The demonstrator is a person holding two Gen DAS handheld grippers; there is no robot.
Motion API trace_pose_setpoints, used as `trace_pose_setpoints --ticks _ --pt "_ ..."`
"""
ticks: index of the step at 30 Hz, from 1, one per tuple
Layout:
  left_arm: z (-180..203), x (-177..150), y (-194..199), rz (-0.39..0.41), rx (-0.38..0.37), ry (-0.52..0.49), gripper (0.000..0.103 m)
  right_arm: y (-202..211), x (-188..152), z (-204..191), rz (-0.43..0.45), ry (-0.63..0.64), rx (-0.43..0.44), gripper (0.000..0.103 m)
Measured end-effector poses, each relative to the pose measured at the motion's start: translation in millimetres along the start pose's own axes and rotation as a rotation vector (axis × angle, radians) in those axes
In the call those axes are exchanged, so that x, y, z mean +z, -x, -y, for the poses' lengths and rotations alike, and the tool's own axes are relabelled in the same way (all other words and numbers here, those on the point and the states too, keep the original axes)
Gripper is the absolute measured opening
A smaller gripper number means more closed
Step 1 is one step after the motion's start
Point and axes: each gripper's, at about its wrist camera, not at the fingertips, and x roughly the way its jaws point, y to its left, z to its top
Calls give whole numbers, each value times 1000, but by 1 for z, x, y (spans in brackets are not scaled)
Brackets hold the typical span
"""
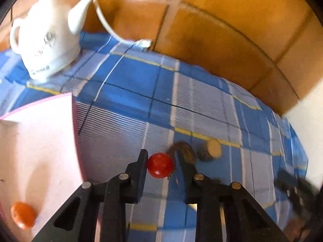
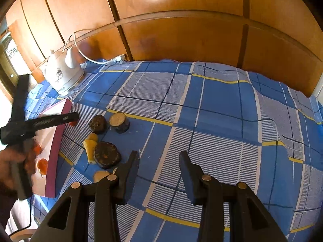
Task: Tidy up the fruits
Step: 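Carry the cherry tomato into the tray and open the left tool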
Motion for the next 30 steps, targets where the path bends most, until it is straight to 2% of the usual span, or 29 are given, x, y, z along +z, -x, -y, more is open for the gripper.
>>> trace_pose_setpoints --ticks 5,11,14,18,22,28,30 --pt "30 -53 29 31 6 -178 27 -4 -3 2 -23 -18 16 41" --pt "66 -118 32 45 -10 -326 27 -7 -5 -2 -39 -7 50 41" --pt "78 -142 27 38 9 -382 27 -9 -7 -6 -46 14 71 41" --pt "76 -157 17 10 1 -361 28 -12 -9 -15 -61 53 91 41" --pt "73 -158 13 -2 -8 -334 27 -18 -12 -28 -94 103 170 41" --pt "71 -161 14 13 -17 -316 27 -21 -23 -58 -131 223 255 41" --pt "70 -161 14 16 -19 -311 27 -24 -27 -65 -149 247 254 41"
